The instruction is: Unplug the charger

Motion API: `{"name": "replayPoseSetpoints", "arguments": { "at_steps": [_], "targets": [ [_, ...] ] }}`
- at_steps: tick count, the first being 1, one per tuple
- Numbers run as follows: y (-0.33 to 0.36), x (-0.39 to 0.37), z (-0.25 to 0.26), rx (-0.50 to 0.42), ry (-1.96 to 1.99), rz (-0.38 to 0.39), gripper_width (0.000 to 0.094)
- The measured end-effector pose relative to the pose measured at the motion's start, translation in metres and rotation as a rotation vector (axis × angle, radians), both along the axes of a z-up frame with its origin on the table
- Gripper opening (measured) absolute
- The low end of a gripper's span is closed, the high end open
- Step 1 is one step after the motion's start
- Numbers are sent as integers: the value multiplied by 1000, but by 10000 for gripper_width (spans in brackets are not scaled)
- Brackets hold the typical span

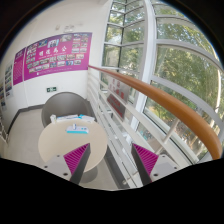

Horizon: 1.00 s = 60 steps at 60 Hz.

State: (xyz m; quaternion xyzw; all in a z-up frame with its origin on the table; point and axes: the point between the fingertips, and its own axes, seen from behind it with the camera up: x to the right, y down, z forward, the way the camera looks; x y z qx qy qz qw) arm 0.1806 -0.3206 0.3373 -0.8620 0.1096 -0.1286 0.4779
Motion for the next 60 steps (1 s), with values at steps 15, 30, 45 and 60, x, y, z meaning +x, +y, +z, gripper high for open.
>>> {"name": "replayPoseSetpoints", "arguments": {
  "at_steps": [15, 30, 45, 60],
  "targets": [
    [-29, -6, -46, -37, 25, 14, 855],
    [-16, -80, -135, -84, 111, 125, 856],
    [147, -166, -184, 22, 181, 240, 862],
    [369, -158, -247, 88, 145, 202, 852]
  ]
}}
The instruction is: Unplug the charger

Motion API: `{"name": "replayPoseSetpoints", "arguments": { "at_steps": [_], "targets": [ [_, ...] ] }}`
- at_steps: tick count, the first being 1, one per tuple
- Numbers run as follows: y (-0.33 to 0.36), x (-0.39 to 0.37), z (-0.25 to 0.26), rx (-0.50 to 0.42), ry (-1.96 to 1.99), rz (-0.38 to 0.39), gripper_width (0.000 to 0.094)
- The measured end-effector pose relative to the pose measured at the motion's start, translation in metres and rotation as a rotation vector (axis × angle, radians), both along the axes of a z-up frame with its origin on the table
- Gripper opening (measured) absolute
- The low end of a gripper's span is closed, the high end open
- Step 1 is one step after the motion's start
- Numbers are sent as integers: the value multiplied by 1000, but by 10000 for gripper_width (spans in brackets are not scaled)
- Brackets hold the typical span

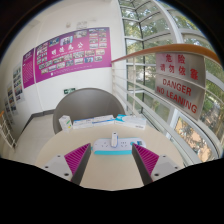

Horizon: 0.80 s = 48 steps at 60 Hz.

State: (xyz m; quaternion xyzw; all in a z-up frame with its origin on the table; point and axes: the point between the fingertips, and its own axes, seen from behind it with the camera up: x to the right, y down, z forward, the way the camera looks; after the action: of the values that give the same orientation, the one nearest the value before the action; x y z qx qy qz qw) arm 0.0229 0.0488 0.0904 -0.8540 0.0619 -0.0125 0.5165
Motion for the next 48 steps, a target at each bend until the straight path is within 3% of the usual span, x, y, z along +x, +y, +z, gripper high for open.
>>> {"name": "replayPoseSetpoints", "arguments": {
  "at_steps": [7, 11, 17, 21, 22, 34, 44, 48],
  "targets": [
    [69, 15, -40, -20, -34, -53, 806],
    [92, 27, -59, -37, -50, -85, 733],
    [110, 34, -68, -27, -73, -119, 502],
    [115, 37, -67, -23, -83, -126, 204],
    [117, 33, -70, -14, -85, -125, 176],
    [117, 31, -72, -4, -96, -156, 62],
    [117, 32, -68, -20, -76, -167, 46],
    [129, 29, -6, 147, -156, -142, 46]
  ]
}}
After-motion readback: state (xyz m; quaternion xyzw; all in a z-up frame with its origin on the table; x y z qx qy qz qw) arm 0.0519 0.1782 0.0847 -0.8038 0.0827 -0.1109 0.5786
